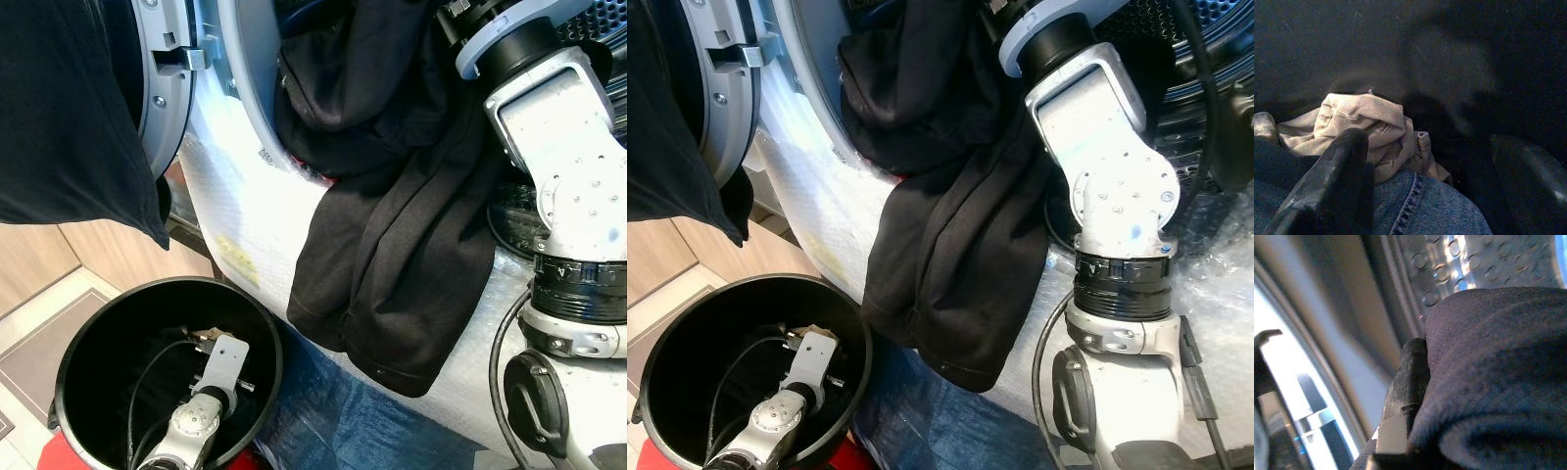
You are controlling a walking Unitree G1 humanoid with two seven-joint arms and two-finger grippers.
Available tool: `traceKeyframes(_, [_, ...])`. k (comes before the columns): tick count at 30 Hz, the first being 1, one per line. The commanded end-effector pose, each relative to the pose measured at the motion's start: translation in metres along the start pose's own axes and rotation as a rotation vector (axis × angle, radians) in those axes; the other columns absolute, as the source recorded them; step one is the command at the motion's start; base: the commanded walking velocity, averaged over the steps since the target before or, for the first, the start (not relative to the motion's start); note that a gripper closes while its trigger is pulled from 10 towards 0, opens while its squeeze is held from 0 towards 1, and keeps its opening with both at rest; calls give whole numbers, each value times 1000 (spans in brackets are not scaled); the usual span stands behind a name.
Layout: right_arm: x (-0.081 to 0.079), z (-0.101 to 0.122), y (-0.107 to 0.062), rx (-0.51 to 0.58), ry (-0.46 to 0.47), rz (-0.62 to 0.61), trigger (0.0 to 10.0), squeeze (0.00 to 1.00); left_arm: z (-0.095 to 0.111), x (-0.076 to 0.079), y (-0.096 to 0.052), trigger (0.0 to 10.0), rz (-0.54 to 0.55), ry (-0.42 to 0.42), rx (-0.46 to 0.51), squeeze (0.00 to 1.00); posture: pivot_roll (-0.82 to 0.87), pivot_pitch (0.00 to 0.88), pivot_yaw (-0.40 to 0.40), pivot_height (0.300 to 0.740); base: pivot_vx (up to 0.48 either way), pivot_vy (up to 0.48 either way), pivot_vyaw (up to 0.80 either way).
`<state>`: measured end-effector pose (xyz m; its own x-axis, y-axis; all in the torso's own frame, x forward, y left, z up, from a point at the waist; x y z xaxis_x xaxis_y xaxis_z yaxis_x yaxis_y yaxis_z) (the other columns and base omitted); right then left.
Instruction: Clothes washing
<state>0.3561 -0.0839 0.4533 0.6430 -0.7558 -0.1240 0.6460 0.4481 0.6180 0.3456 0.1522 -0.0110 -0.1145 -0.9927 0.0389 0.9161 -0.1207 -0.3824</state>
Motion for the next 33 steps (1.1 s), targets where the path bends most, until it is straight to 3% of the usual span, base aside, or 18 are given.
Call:
traceKeyframes(1, [27,7,-8,19,-58,-116,0,0,-21,-3,-6,10000,5,9,-72,0,-68,70,-64,740,0,0,0])
traceKeyframes(4, [59,16,-20,14,-163,-267,0,0,-21,-4,-7,10000,9,11,-72,0,-54,65,-67,740,0,0,0])
traceKeyframes(6, [79,20,-29,10,-183,-344,0,0,-21,-5,-7,10000,15,9,-69,0,-50,66,-68,740,0,0,0])
traceKeyframes(8, [89,20,-34,12,-162,-375,0,0,-21,-6,-7,10000,18,8,-69,0,-50,66,-68,740,0,0,0])
traceKeyframes(12, [91,19,-34,4,-169,-366,118,0,-21,-6,-7,10000,17,9,-68,0,-46,65,-67,740,0,0,0])
traceKeyframes(13, [91,18,-34,-2,-171,-369,4078,0,-20,-6,-7,10000,18,9,-68,0,-47,64,-68,740,0,0,0])
traceKeyframes(14, [95,15,-37,-27,-206,-394,10000,0,-20,-6,-7,10000,20,9,-67,0,-47,64,-68,740,0,0,0])
traceKeyframes(21, [114,3,-51,-176,-371,-463,10000,0,-19,-7,-7,10000,23,8,-64,0,-41,68,-69,740,0,0,0])
traceKeyframes(25, [112,-2,-49,-167,-349,-434,10000,0,-20,-7,-7,10000,23,7,-65,0,-37,73,-71,740,0,0,0])
traceKeyframes(26, [110,-3,-47,-164,-339,-420,10000,463,-20,-7,-7,10000,23,7,-65,0,-39,74,-71,740,0,0,0])
traceKeyframes(27, [108,-3,-46,-165,-341,-413,10000,1000,-20,-7,-7,10000,24,6,-65,0,-39,74,-71,740,0,0,0])
traceKeyframes(33, [105,-3,-44,-173,-368,-409,10000,1000,-20,-8,-7,10000,26,5,-64,0,-38,75,-72,740,0,0,0])
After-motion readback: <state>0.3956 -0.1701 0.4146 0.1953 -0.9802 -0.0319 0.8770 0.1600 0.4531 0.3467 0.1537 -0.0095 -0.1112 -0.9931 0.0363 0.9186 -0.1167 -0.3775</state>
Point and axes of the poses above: a point about 5 cm out from each wrist's last joint towards the gripper, its own y axis pointing out of the wrist towards the gripper, its own z axis along the axis of the wrist's last joint, x = y × z, the point moved 5 cm from there along y, pointing out of the wrist towards the gripper, and after that the axes turned 15 degrees about -y, right-handed, at the moved point
